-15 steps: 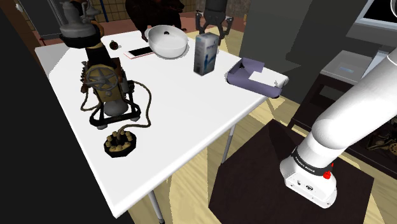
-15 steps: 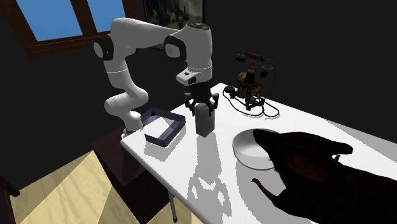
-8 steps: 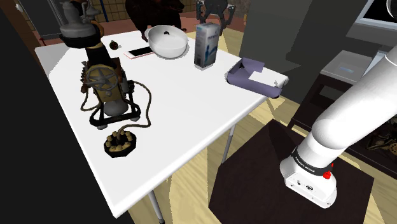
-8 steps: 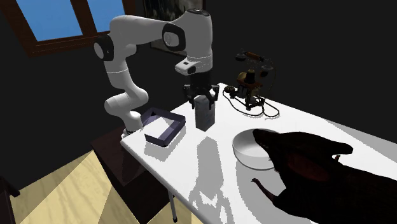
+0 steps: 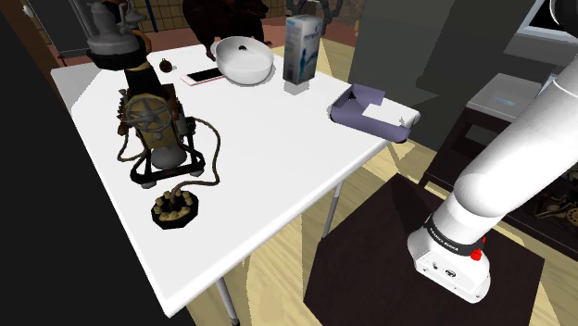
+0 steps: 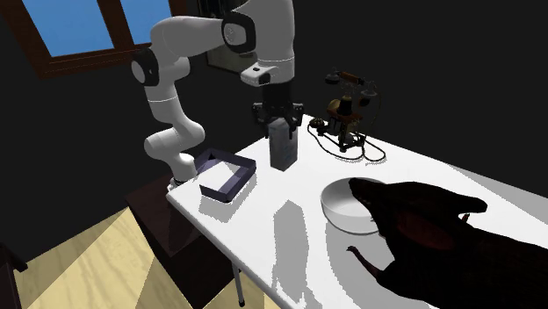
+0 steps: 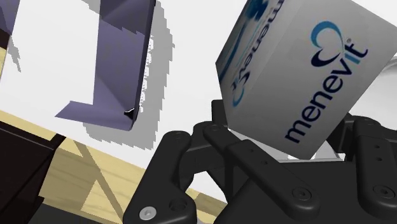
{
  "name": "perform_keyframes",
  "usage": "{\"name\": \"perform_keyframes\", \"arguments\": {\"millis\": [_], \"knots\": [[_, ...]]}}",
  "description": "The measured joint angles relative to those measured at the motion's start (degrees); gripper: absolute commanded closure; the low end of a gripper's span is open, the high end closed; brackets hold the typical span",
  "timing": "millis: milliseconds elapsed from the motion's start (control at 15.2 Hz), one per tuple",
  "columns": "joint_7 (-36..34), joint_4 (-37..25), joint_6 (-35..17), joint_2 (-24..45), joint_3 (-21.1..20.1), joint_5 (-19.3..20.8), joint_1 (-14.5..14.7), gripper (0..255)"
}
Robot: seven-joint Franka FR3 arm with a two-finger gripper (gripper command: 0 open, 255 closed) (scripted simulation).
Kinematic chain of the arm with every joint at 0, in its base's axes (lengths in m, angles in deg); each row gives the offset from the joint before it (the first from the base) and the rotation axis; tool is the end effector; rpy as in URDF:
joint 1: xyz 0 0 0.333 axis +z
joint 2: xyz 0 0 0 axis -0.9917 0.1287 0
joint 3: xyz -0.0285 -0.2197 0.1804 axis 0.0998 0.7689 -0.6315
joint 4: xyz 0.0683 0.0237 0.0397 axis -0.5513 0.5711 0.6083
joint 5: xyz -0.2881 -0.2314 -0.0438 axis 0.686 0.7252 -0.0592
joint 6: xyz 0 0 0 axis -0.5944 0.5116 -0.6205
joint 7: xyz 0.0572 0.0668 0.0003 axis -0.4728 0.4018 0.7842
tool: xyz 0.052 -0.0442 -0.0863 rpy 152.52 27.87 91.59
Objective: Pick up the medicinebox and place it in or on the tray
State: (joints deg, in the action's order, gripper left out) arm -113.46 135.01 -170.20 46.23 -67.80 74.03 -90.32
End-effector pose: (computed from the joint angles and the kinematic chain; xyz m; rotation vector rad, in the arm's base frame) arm 0.4942 0.0839 0.6496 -2.7459 1.4498 -0.0465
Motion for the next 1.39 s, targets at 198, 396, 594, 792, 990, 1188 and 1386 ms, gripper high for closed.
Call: {"name": "perform_keyframes", "arguments": {"millis": [198, 396, 594, 792, 990, 1188, 1386], "knots": [[-0.3, -4.2, 2.7, 1.6, -0.2, 0.4, 0.1, 255], [0.1, -6.2, 4.9, 1.4, 0.1, 0.4, -0.2, 255], [2.3, -2.1, 5.7, -3.6, 1.5, -0.9, -1.1, 255], [6.1, 1.6, 6.9, -8.6, 4.1, -1.8, -2.5, 255], [9.1, 5.4, 8.4, -13.8, 6.3, -2.3, -3.3, 255], [12.5, 8.0, 10.3, -18.1, 9.0, -2.2, -4.1, 255], [15.4, 9.4, 12.9, -22.0, 11.4, -1.7, -4.6, 255]]}}
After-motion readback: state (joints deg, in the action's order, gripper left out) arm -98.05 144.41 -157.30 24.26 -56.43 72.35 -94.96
